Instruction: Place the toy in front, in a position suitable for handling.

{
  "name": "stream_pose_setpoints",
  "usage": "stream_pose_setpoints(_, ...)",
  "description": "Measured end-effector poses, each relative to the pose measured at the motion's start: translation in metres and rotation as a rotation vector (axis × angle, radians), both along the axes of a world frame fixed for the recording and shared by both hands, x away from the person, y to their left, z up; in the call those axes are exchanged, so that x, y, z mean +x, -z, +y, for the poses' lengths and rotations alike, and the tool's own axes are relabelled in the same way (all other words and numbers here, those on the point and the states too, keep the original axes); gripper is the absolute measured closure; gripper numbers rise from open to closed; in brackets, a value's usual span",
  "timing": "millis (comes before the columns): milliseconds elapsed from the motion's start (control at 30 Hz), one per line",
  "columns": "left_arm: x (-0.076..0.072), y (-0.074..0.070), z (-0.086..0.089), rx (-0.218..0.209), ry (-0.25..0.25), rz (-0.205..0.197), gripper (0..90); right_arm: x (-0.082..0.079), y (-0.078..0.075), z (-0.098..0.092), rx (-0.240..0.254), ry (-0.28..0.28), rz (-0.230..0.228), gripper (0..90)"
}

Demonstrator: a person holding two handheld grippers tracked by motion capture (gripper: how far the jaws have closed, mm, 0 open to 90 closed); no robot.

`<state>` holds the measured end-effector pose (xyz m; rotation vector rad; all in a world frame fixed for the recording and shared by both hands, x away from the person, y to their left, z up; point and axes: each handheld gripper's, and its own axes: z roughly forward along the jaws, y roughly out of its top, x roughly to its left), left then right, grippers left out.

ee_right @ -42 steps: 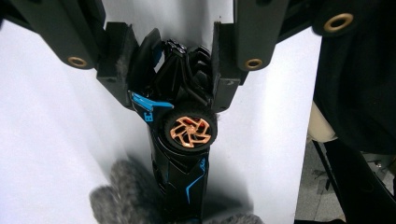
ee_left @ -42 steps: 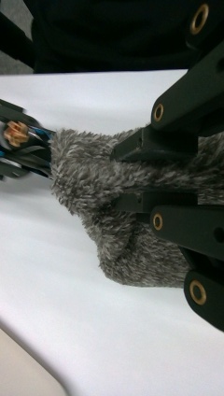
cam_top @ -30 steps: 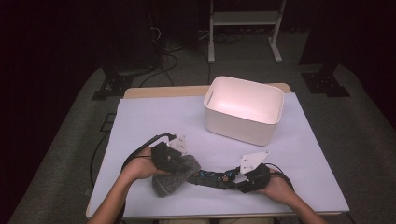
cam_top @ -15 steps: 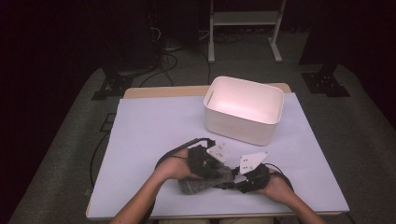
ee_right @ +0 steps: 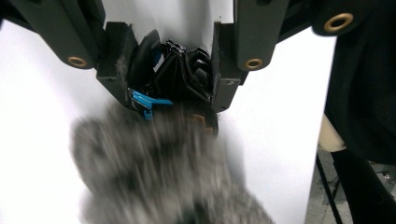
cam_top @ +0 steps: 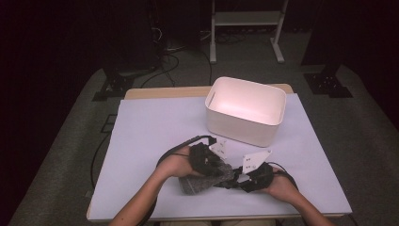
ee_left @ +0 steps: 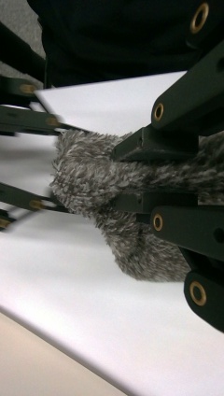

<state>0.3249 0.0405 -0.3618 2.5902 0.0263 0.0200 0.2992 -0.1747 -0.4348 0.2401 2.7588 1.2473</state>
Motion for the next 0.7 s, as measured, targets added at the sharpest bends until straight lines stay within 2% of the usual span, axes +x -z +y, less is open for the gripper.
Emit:
stream_pose_setpoints(133, 0.006, -0.001, 0.019, -0.009, -0.053, -0.003, 77.4, 0.006, -0.001, -0.018, -0.006, 0.009, 0.012, 57.3)
stream_pose_setpoints(200, 0.010, 0.002, 0.025, -0.027, -0.077, 0.011, 77.3, 0.008, -0.002, -0.024, -0.017, 0.013, 0.011, 57.2)
stream_pose_setpoints(333, 0.012, 0.008, 0.026, -0.060, -0.079, 0.036, 77.3, 0.009, -0.003, -0.030, -0.034, 0.013, 0.010, 57.1)
stream_pose_setpoints(500, 0.012, 0.010, 0.023, -0.084, -0.077, 0.039, 77.3, 0.010, -0.009, -0.019, -0.061, 0.014, -0.007, 50.7)
stream_pose_setpoints(700, 0.014, 0.010, 0.018, -0.087, -0.068, 0.038, 77.3, 0.015, -0.015, 0.008, -0.105, -0.012, -0.019, 49.9)
